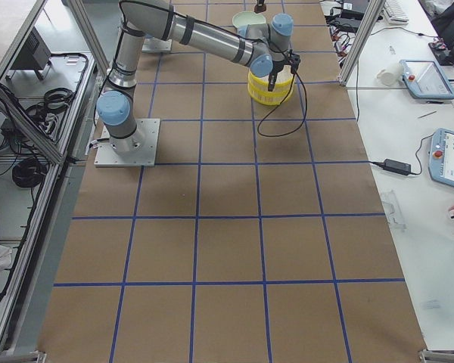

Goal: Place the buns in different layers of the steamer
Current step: 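Grasp the brown bun with the left gripper and lift it, then move the brown bun over the top tier with left gripper while right releases rim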

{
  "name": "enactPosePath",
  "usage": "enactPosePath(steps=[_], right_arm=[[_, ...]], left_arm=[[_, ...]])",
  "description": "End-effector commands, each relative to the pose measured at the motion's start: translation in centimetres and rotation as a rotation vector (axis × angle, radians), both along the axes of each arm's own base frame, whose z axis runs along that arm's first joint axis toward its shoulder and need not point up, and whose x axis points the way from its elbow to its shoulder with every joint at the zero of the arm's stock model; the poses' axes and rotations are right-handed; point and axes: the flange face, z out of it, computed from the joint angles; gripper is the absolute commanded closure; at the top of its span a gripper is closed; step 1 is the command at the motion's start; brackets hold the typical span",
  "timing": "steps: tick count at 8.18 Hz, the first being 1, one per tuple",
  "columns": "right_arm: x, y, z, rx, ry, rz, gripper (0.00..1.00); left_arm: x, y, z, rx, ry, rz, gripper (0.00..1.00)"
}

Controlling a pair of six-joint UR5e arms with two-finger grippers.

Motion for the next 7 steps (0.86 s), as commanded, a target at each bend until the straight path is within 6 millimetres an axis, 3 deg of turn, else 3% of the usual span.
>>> enactPosePath(steps=[1,3,5,7], right_arm=[[0.0,0.1,0.1,0.000,0.000,0.004,0.08],[-0.8,1.0,3.4,0.013,-0.002,0.011,0.02],[-3.5,3.1,10.6,0.005,0.007,0.084,0.00],[-6.7,6.0,16.3,0.020,0.006,0.112,0.00]], left_arm=[[-4.6,0.3,1.6,-0.033,0.008,0.007,1.00],[-11.1,0.5,3.9,-0.080,0.011,-0.005,1.00],[-16.6,1.1,5.2,-0.129,0.080,-0.002,1.00],[-20.5,0.9,4.8,-0.169,0.222,0.008,1.00]])
